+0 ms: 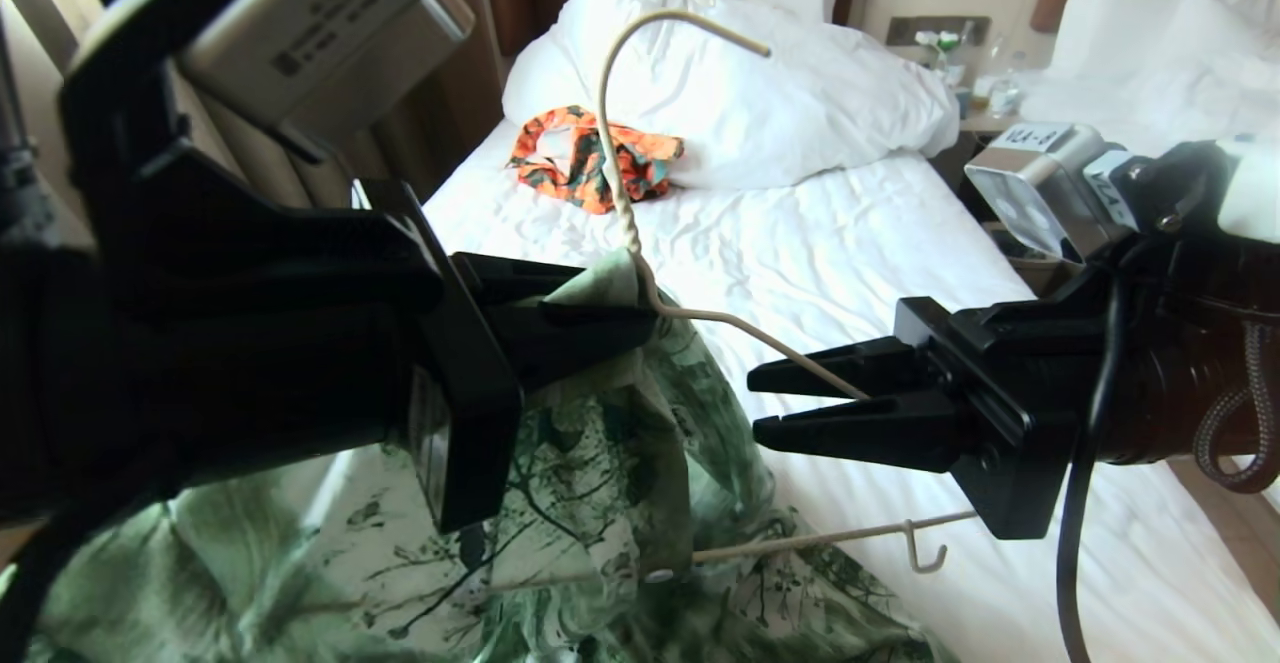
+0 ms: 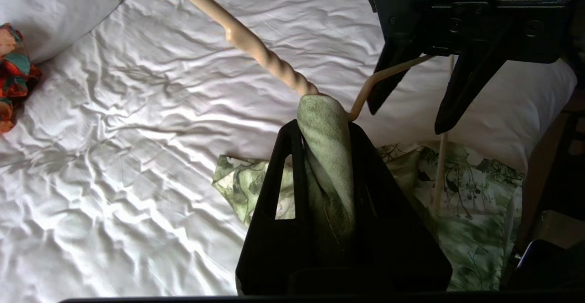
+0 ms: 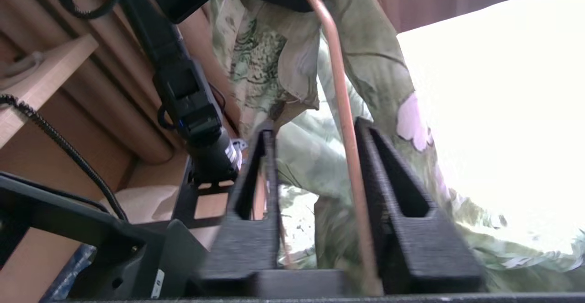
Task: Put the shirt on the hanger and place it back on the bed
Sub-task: Hook the other side of the shirt onto the hanger
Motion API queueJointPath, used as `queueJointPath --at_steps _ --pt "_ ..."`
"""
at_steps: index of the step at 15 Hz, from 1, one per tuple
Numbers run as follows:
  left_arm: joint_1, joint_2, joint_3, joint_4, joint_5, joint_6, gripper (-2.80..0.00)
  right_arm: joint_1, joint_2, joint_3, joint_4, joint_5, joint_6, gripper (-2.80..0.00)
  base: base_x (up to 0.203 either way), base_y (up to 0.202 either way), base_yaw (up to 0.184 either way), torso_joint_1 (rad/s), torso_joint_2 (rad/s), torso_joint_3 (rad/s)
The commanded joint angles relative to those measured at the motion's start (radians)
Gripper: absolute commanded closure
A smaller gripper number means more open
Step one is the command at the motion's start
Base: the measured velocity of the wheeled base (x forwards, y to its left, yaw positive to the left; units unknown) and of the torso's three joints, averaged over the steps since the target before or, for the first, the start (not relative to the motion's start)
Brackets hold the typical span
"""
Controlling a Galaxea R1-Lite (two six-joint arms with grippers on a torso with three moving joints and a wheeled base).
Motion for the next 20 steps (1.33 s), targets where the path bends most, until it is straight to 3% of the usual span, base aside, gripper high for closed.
queueJointPath --at_steps 1,5,9,10,11,15,16,17,20 --pt "0.003 -0.011 -0.003 -0.004 0.001 0.003 0.0 0.0 -0.003 0.0 0.005 0.005 0.003 -2.8 0.0 0.0 0.0 0.0 0.0 0.0" --pt "0.014 -0.046 -0.002 -0.003 0.002 0.001 0.0 -0.08 -0.06 -0.011 0.146 0.003 0.026 -2.8 0.0 0.0 0.0 0.0 0.0 0.0" --pt "0.048 -0.079 -0.002 -0.004 0.009 -0.004 0.0 -0.23 -0.145 -0.147 0.274 0.002 0.327 -2.8 0.0 0.0 0.0 0.0 0.0 0.0" --pt "0.048 -0.081 -0.003 -0.006 0.028 -0.009 0.0 -0.266 -0.15 -0.186 0.312 0.003 0.364 -2.8 0.0 0.0 0.0 0.0 0.0 0.0" --pt "0.048 -0.082 -0.003 -0.007 0.034 -0.015 0.0 -0.301 -0.151 -0.231 0.376 0.002 0.376 0.0 0.0 0.0 0.0 0.0 0.0 0.0" --pt "0.062 -0.086 -0.034 -0.007 0.038 -0.046 0.0 -0.352 -0.131 -0.424 0.766 -0.011 0.38 0.0 0.0 0.0 0.0 0.0 0.0 0.0" --pt "0.069 -0.085 -0.044 -0.006 0.037 -0.051 0.0 -0.349 -0.108 -0.472 0.868 -0.028 0.361 0.0 0.0 0.0 0.0 0.0 0.0 0.0" --pt "0.074 -0.081 -0.053 -0.006 0.037 -0.051 0.0 -0.337 -0.074 -0.502 0.97 -0.068 0.293 0.0 0.0 0.0 0.0 0.0 0.0 0.0" --pt "0.076 -0.065 -0.061 -0.006 0.037 -0.053 0.0 -0.2 0.017 -0.56 1.165 -0.411 0.106 0.0 0.0 0.0 0.0 0.0 0.0 0.0"
